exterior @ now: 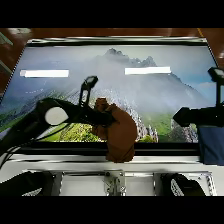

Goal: Fold the shirts.

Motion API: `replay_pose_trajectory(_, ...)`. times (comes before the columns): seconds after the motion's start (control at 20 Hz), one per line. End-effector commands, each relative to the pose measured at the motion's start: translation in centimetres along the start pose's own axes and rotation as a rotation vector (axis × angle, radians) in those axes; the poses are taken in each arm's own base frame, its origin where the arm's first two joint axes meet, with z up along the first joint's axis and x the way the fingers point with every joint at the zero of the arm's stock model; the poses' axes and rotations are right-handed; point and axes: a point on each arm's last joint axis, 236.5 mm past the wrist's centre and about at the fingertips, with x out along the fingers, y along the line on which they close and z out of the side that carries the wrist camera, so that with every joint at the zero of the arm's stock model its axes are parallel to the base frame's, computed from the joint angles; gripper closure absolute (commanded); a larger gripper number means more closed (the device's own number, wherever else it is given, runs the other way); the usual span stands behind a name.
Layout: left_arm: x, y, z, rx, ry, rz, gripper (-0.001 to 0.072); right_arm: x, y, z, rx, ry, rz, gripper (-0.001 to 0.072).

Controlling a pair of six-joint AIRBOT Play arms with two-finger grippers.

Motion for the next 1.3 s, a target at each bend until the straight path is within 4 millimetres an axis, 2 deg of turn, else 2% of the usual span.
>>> replay_pose_trajectory(0.0,2.8,3.4,-2.1,-0.137,0.073,0.016,-0.0012,3.8,-0.9,-1.7,0.03,0.051,0.004,0.0049)
replay_pose_trajectory(0.1,-0.3,7.0,-0.8,-0.111,0.099,0.058,-0.0012,5.3,-1.4,-1.8,0.035,0.074,0.003,0.0043)
replay_pose_trajectory(0.2,-4.0,12.2,-0.3,-0.164,0.121,0.115,-0.001,6.5,-2.1,-2.0,0.017,0.122,0.004,0.0043)
replay_pose_trajectory(0.3,-6.5,16.9,-1.5,-0.28,0.163,0.154,-0.001,7.8,-3.3,-2.2,0.058,0.169,0.023,0.0044)
replay_pose_trajectory(0.4,-6.6,19.5,-3.3,-0.375,0.185,0.15,-0.001,9.1,-3.7,-1.9,0.138,0.195,0.101,0.0044)
replay_pose_trajectory(0.45,-5.7,20.0,-4.1,-0.414,0.187,0.141,-0.0009,9.9,-3.7,-1.6,0.184,0.206,0.153,0.0044)
replay_pose_trajectory(0.6,-1.1,20.7,-6.6,-0.512,0.18,0.106,-0.0008,12.2,-3.4,-1.5,0.265,0.267,0.241,0.0044)
replay_pose_trajectory(0.75,3.5,19.7,-7.6,-0.571,0.189,0.026,-0.0007,14.7,-2.4,-2.1,0.285,0.35,0.291,0.0043)
replay_pose_trajectory(0.9,7.0,19.0,-7.6,-0.613,0.178,-0.009,0.0005,16.4,-1.8,-3.2,0.294,0.432,0.319,0.0044)
replay_pose_trajectory(1.1,8.9,19.4,-6.5,-0.651,0.12,-0.014,0.0007,17.5,-1.6,-4.1,0.323,0.494,0.34,0.0044)
replay_pose_trajectory(1.15,9.2,19.5,-6.3,-0.656,0.111,-0.017,0.0119,17.7,-1.6,-4.2,0.335,0.502,0.34,0.0044)
replay_pose_trajectory(1.2,9.2,19.7,-6.2,-0.66,0.103,-0.014,0.0297,17.9,-1.4,-4.6,0.348,0.509,0.347,0.0044)
replay_pose_trajectory(1.25,9.2,19.8,-6.0,-0.659,0.093,-0.009,0.0412,18.2,-1.1,-5.0,0.365,0.515,0.36,0.0044)
